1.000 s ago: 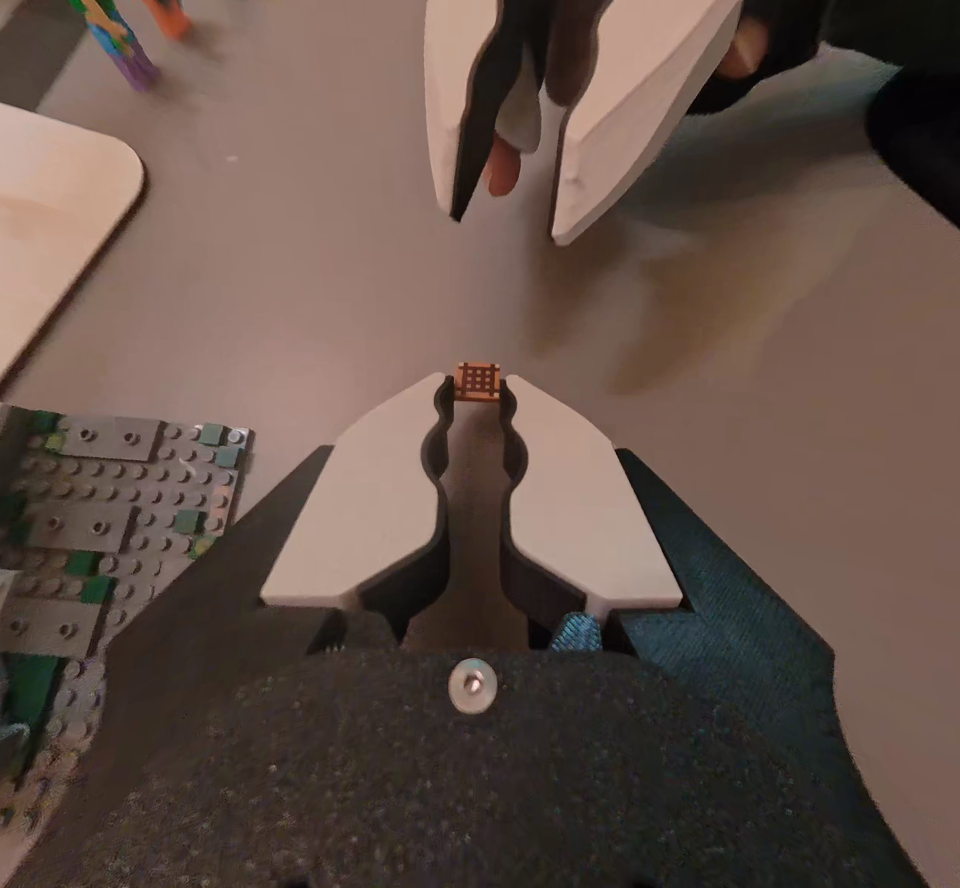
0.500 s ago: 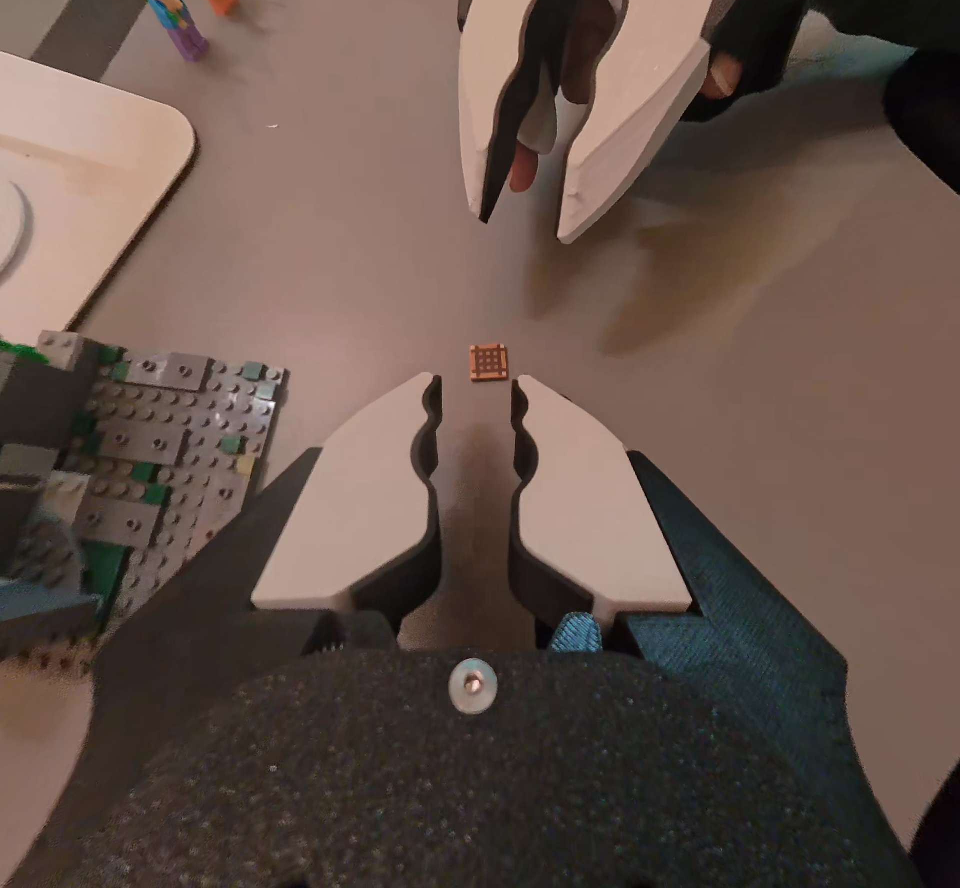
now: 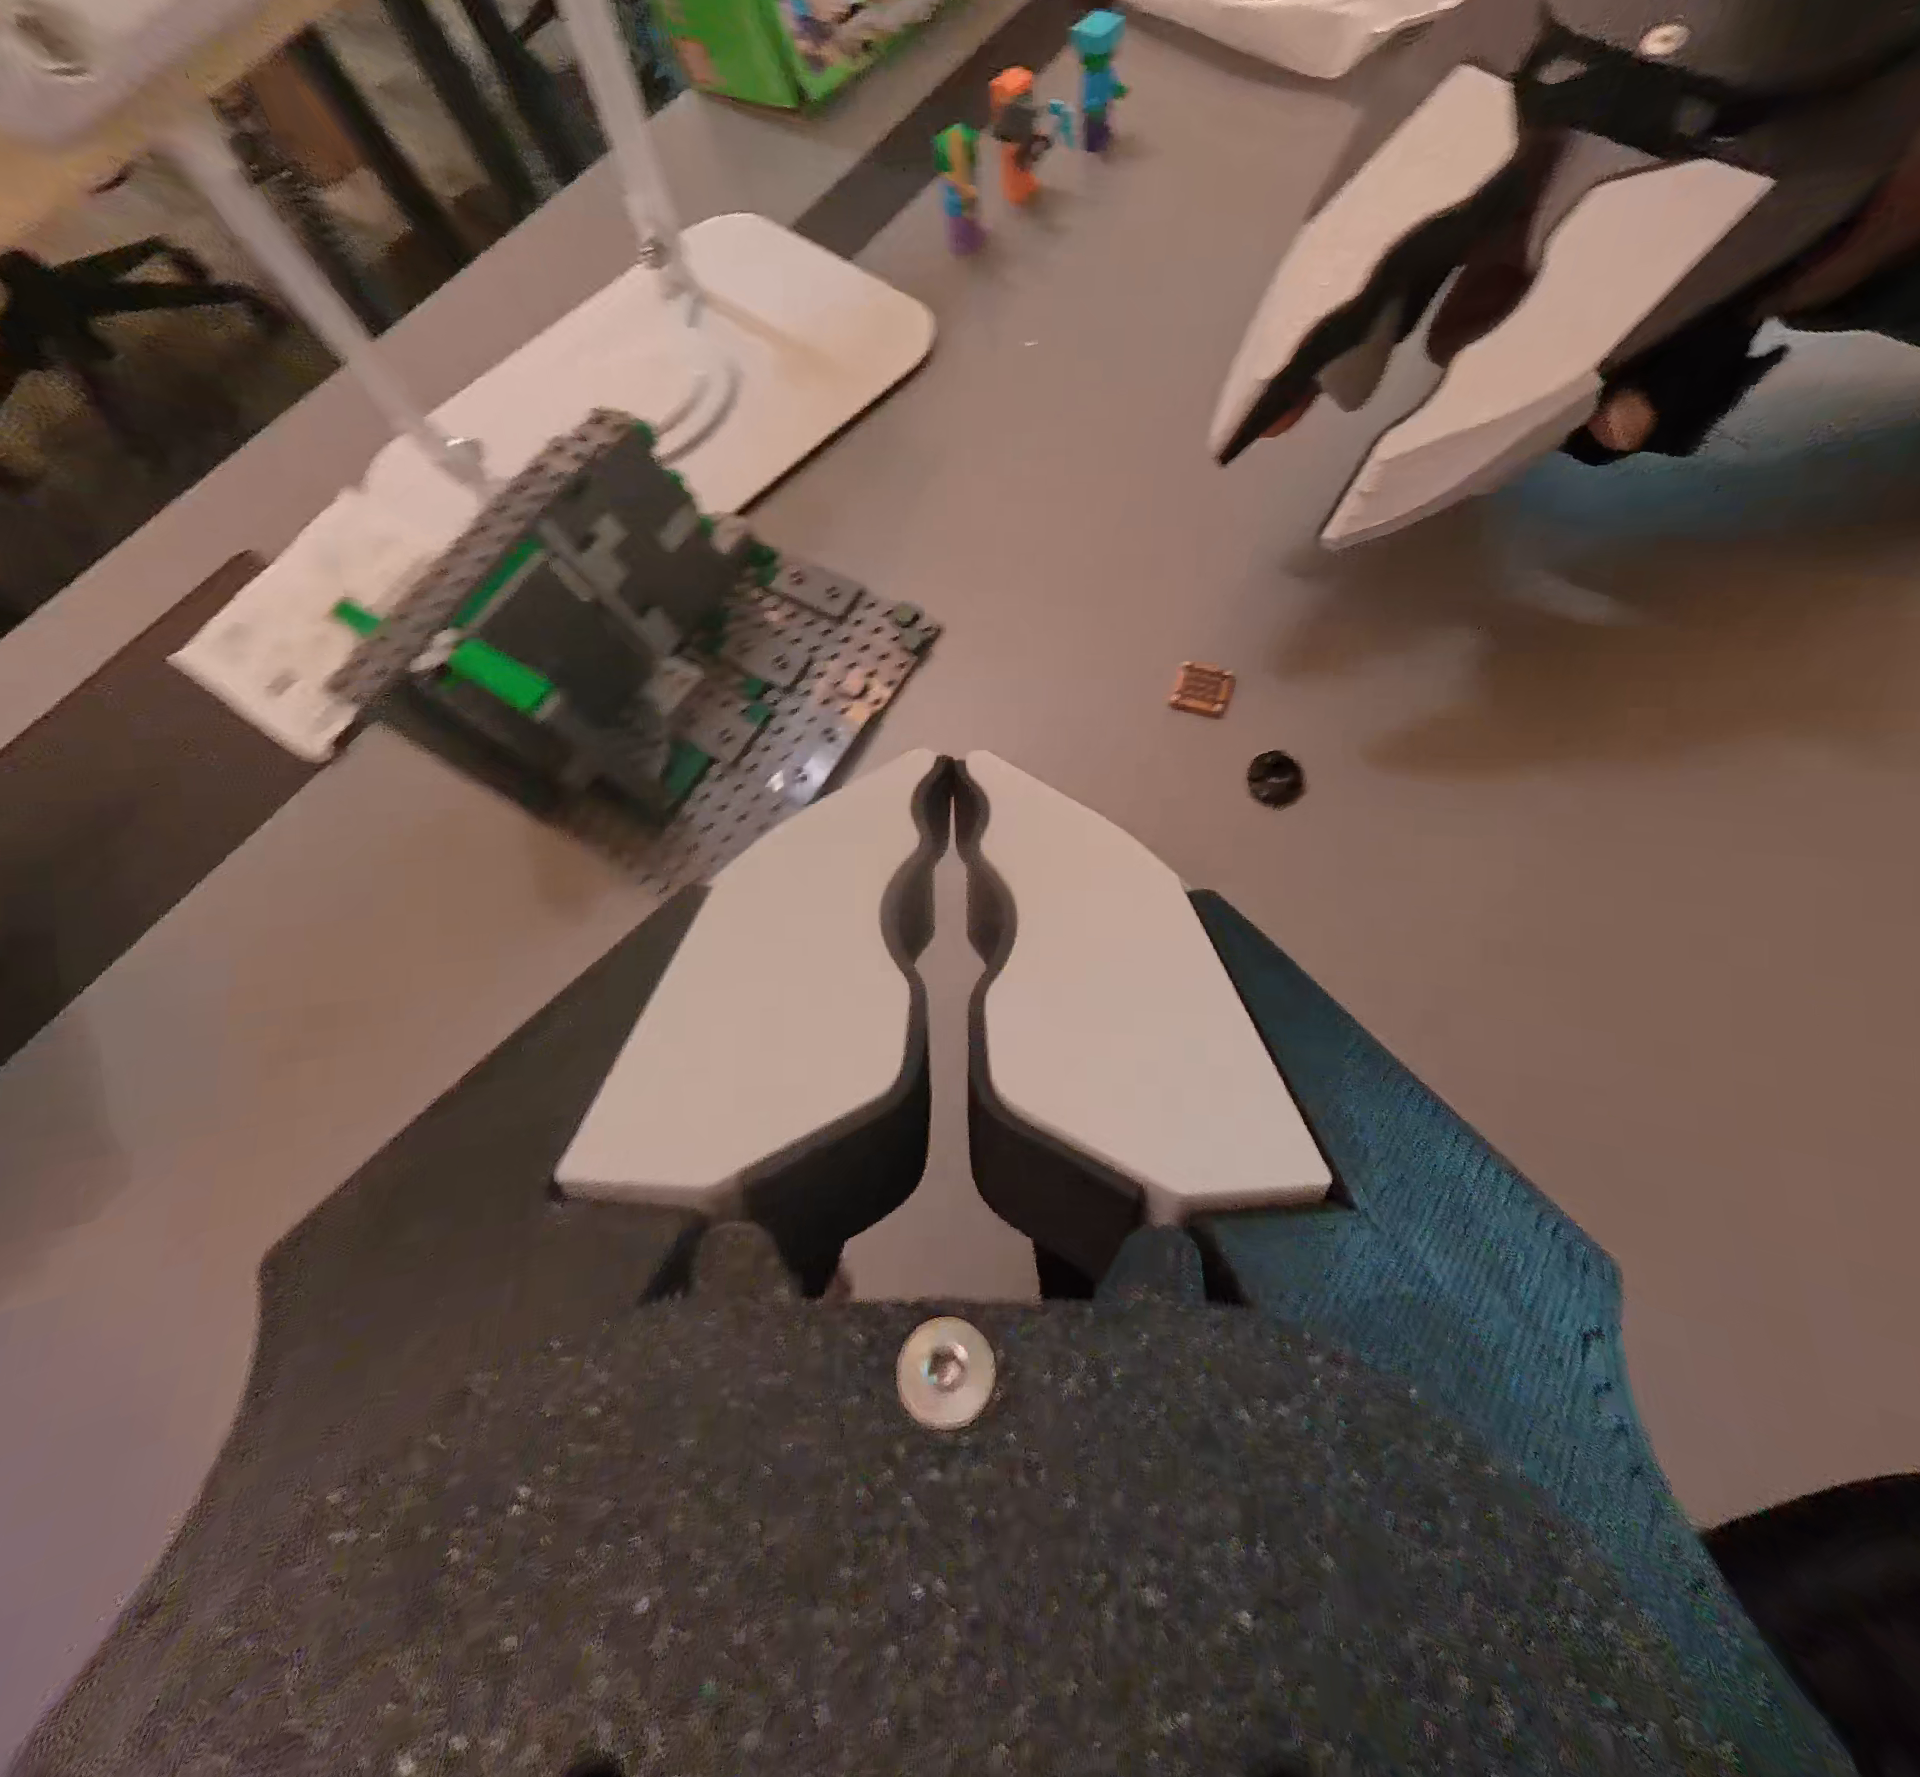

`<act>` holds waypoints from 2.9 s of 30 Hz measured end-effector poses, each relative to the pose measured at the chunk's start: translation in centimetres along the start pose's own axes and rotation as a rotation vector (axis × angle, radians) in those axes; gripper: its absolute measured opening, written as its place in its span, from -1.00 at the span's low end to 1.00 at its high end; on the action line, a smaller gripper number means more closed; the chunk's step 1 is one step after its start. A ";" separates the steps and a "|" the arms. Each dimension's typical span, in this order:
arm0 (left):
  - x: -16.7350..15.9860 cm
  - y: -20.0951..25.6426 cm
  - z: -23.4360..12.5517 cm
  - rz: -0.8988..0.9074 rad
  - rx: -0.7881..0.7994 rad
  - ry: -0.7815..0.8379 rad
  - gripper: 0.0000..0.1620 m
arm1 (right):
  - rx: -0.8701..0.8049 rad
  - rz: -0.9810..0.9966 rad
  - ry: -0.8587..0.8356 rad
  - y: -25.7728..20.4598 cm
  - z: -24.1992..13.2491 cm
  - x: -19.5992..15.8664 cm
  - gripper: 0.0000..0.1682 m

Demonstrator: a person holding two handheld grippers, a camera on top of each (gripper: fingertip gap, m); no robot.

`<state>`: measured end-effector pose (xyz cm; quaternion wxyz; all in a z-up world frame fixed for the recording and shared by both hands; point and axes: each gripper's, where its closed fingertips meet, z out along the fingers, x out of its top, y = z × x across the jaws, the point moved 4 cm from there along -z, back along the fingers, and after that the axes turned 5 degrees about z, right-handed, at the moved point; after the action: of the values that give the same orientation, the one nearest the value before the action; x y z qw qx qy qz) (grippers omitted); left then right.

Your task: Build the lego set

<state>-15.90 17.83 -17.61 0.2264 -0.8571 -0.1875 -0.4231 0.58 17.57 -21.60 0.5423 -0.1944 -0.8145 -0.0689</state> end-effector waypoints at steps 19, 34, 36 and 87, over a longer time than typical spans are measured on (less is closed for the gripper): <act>-5.1 -10.7 -8.0 -0.015 0.071 -0.425 -1.00 | -0.015 -0.074 -0.031 -0.7 0.7 -0.6 -1.00; -7.8 -11.5 -4.3 0.140 -0.264 -0.694 -0.57 | -0.001 -0.108 -0.079 -0.9 1.3 -1.7 -1.00; -8.3 -11.5 -3.6 0.164 -0.304 -0.734 -0.58 | 0.001 -0.113 -0.084 -1.0 1.4 -1.8 -1.00; -7.7 -3.9 -14.2 0.200 0.033 -0.473 -0.77 | -0.002 -0.184 -0.142 -1.6 2.1 -2.6 -1.00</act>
<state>-31.42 12.29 -15.32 0.2310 -0.9427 -0.1565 -0.1832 -0.92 16.12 -24.67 0.4744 -0.1240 -0.8651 -0.1053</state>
